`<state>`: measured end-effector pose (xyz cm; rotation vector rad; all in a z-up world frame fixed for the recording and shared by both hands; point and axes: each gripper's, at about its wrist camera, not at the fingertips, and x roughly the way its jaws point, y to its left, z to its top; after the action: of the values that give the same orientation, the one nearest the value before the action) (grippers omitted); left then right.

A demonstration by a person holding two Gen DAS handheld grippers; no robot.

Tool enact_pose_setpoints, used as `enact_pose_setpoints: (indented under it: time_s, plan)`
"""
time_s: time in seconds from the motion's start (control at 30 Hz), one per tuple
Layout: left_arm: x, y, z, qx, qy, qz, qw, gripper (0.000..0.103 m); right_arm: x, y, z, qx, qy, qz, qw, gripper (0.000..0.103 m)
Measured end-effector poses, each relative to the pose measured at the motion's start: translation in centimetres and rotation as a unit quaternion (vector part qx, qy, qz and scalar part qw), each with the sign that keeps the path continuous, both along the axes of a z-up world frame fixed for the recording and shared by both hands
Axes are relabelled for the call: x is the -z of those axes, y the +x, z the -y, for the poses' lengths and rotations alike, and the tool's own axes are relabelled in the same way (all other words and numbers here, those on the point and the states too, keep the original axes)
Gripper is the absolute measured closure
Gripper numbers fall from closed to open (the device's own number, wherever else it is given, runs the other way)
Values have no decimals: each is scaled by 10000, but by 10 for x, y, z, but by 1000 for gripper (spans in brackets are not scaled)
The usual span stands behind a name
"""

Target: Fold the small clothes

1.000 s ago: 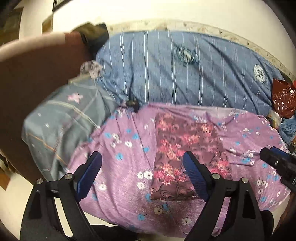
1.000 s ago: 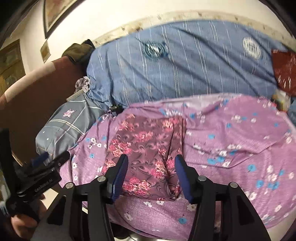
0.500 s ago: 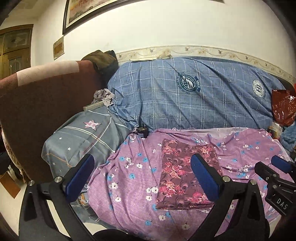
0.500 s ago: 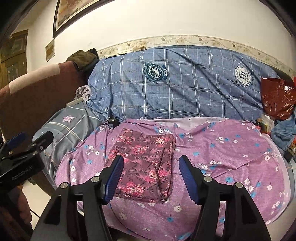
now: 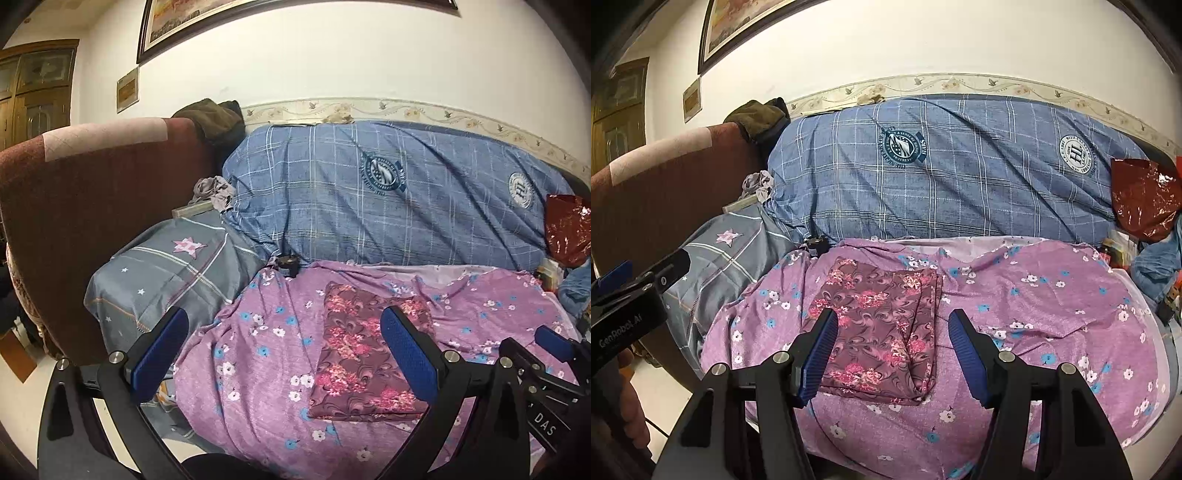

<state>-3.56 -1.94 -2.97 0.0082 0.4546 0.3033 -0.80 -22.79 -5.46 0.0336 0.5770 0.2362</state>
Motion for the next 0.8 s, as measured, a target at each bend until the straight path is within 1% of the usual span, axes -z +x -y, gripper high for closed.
enact_pose_setpoints:
  time_s: [0.23, 0.37, 0.43, 0.67, 0.8]
  plan:
    - [4, 7, 0, 33, 138, -141, 9998, 0, 5, 6, -5, 3, -63, -49, 10000, 39]
    - [5, 10, -1, 179, 83, -248, 9995, 0, 5, 11, -12, 75, -182, -91, 9998, 39]
    - [5, 10, -2, 202, 64, -240, 9995, 0, 3, 11, -14, 120, -249, -75, 9996, 39]
    - [4, 10, -1, 311, 29, -252, 9992, 0, -9, 6, -23, 376, -685, 172, 9968, 39]
    - [3, 10, 0, 414, -18, -252, 9988, 0, -13, 5, -23, 358, -700, 250, 9966, 39]
